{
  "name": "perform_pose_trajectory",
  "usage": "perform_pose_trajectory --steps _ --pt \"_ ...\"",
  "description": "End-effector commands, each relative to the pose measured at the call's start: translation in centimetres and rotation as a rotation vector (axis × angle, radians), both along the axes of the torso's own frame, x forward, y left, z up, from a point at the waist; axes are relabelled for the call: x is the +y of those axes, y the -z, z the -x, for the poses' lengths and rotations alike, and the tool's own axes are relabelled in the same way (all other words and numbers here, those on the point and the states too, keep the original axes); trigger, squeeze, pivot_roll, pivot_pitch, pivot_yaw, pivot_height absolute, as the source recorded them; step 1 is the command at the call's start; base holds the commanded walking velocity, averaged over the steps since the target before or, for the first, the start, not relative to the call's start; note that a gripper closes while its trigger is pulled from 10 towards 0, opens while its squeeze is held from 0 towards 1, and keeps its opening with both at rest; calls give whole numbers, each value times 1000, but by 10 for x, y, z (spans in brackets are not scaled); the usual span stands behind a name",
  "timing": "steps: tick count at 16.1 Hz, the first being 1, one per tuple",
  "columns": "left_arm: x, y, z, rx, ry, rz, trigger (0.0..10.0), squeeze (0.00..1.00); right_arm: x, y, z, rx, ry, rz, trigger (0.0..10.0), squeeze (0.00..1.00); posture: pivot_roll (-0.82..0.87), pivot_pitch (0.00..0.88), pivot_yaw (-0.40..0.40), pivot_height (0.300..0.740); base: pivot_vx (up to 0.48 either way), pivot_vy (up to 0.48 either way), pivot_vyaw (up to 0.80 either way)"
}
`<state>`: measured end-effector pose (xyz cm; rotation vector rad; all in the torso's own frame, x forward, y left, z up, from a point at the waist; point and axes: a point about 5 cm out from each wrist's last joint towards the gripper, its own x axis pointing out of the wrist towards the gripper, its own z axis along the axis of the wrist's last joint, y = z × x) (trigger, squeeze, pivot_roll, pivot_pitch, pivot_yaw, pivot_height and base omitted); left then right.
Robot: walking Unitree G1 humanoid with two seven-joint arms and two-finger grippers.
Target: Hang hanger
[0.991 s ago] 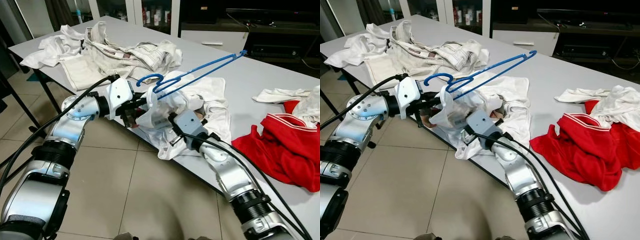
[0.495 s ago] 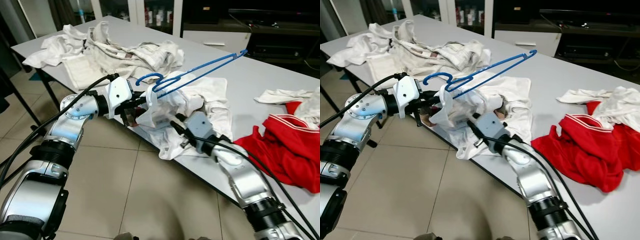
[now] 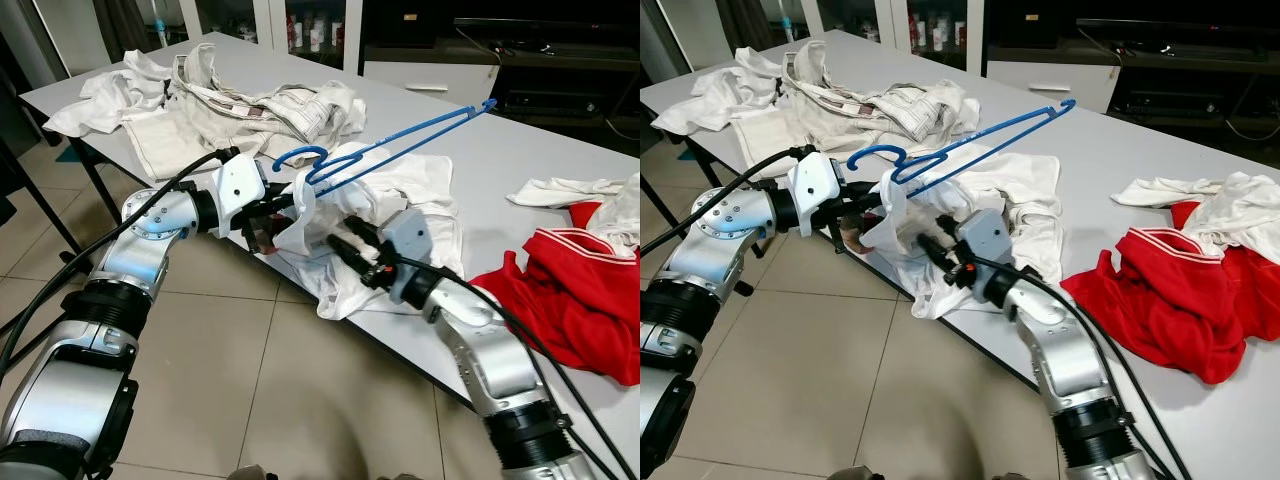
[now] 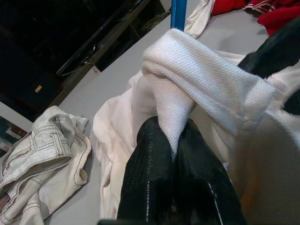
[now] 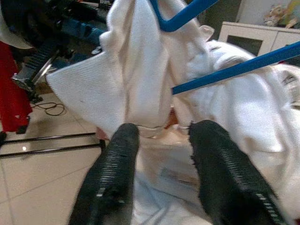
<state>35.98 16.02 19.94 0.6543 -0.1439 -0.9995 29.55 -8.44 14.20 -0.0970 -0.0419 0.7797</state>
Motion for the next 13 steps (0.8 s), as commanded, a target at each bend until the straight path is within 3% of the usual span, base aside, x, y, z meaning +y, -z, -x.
perform_pose_trajectory --steps 1,2,3,6,8,10,13 --pt "0 -4 0 -23 6 -6 0 0 6 0 -1 15 -20 8 10000 1000 18 0 53 723 0 0 0" --pt "-1 -5 0 -24 6 -4 0 0 18 1 -1 56 -52 -9 10000 67 17 0 52 723 0 0 0" --pt "-1 -5 0 -25 6 -4 0 0 21 1 0 64 -63 -15 10000 0 17 0 52 723 0 0 0" --pt "-4 -5 -1 -27 12 0 0 0 31 6 -3 92 -60 11 10000 0 13 0 51 723 0 0 0" --pt "-5 -5 -1 -28 14 1 0 0 30 9 -13 95 30 37 10000 0 13 0 51 723 0 0 0" --pt "-5 -5 0 -27 15 1 0 0 30 8 -20 106 102 27 10000 8 13 0 54 723 0 0 0" --pt "-5 -5 -1 -26 17 -1 0 0 39 5 -24 106 109 9 10000 20 15 0 56 723 0 0 0"
